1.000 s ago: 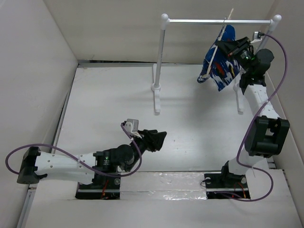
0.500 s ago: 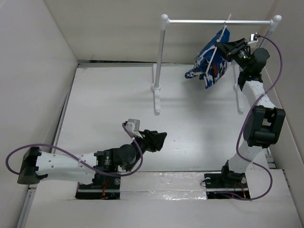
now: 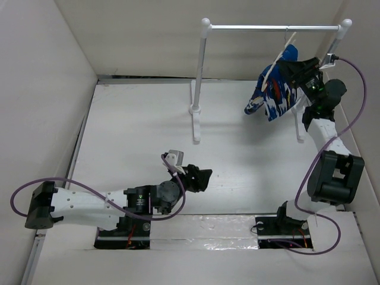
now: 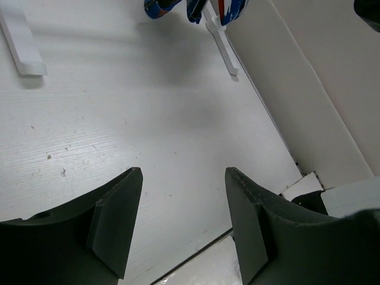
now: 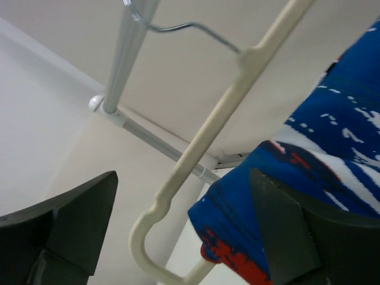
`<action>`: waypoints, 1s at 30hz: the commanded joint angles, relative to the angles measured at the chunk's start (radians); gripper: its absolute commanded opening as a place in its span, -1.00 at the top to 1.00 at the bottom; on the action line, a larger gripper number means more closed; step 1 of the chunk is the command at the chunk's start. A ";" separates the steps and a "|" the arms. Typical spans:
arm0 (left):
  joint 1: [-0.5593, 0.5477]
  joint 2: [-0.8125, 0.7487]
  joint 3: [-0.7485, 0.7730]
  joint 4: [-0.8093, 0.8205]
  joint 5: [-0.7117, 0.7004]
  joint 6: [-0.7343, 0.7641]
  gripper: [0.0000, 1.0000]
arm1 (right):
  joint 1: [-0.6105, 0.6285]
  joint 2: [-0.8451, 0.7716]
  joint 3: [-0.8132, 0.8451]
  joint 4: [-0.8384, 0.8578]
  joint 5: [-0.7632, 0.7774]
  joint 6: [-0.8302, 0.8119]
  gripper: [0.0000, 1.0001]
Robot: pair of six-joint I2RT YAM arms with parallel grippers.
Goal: Place the trousers on the hanger
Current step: Place the hanger at the clothesline, then reset both arms
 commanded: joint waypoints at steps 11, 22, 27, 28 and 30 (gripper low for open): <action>0.005 0.208 0.209 -0.039 -0.029 0.012 -0.13 | 0.018 -0.408 -0.461 0.374 -0.124 0.012 -1.00; 0.015 0.154 0.109 -0.032 -0.092 -0.048 -0.12 | 0.160 -0.803 -0.981 -0.162 -0.261 -0.505 -1.00; 0.015 0.111 0.039 -0.041 -0.080 -0.118 -0.12 | 0.169 -0.958 -1.095 -0.406 -0.255 -0.648 -1.00; 0.015 0.110 0.032 -0.044 -0.079 -0.121 -0.12 | 0.169 -0.978 -1.106 -0.425 -0.258 -0.655 -1.00; 0.015 0.107 0.026 -0.070 -0.080 -0.141 -0.11 | 0.169 -1.021 -1.121 -0.474 -0.249 -0.674 -1.00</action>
